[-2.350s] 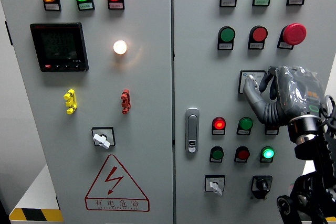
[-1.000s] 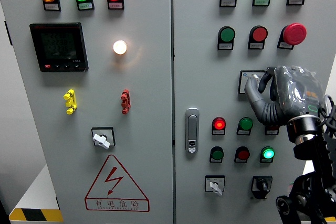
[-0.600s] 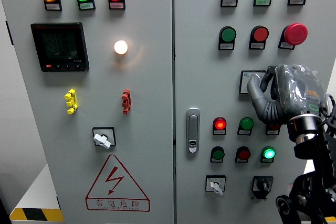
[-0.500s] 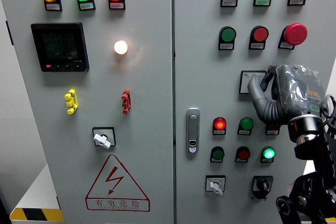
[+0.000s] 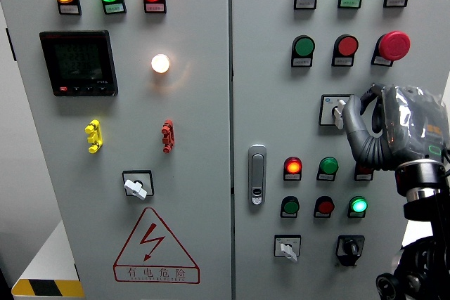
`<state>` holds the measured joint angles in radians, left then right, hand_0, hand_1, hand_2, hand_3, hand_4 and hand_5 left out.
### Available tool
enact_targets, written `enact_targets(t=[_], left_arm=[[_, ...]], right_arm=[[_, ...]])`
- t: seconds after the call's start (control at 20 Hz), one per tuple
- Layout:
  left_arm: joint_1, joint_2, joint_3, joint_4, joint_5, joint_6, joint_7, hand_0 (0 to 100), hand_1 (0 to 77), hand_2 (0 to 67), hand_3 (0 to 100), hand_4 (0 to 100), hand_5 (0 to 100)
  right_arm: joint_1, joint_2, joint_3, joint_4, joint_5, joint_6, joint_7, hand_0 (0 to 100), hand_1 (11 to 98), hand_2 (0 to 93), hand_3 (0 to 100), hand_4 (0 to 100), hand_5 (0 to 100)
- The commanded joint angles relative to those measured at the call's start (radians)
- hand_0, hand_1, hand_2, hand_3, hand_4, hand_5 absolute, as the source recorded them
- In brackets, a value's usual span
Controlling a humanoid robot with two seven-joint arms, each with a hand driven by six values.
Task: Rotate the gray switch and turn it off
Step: 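Open the right hand and pull it back from the switch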
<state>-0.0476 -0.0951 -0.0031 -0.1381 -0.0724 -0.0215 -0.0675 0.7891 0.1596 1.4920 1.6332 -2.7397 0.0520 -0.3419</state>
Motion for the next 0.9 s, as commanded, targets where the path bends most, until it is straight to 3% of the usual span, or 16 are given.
enact_targets(t=[0.0, 0.1, 0.25, 0.4, 0.6, 0.85], left_arm=[[0.0, 0.0, 0.0, 0.0, 0.0, 0.0, 0.0, 0, 0.0, 13.2, 18, 10, 12], [0.0, 0.0, 0.0, 0.0, 0.0, 0.0, 0.0, 0, 0.0, 13.2, 18, 10, 12], [0.0, 0.0, 0.0, 0.0, -0.001, 0.0, 0.0, 0, 0.0, 13.2, 18, 10, 12], [0.0, 0.0, 0.0, 0.0, 0.0, 0.0, 0.0, 0, 0.0, 13.2, 18, 10, 12], [0.0, 0.0, 0.0, 0.0, 0.0, 0.0, 0.0, 0, 0.0, 13.2, 18, 10, 12], [0.0, 0.0, 0.0, 0.0, 0.0, 0.0, 0.0, 0, 0.0, 13.2, 18, 10, 12]], right_arm=[[-0.013, 0.0015, -0.002, 0.022, 0.002, 0.0, 0.006, 82, 22.7, 65.0, 97, 82, 98], [-0.031, 0.0015, -0.006, 0.045, 0.003, 0.002, 0.012, 81, 23.0, 63.5, 94, 79, 97], [-0.068, 0.003, -0.007, 0.089, -0.005, 0.006, 0.078, 80, 23.5, 59.1, 84, 70, 92], [-0.106, 0.0015, -0.004, 0.128, -0.006, 0.009, 0.116, 77, 24.0, 56.4, 76, 62, 88], [-0.143, 0.0, 0.001, 0.177, -0.026, 0.019, 0.152, 72, 25.7, 49.7, 64, 50, 76], [-0.174, 0.0, 0.001, 0.227, -0.032, 0.035, 0.162, 64, 26.8, 39.1, 50, 36, 60]])
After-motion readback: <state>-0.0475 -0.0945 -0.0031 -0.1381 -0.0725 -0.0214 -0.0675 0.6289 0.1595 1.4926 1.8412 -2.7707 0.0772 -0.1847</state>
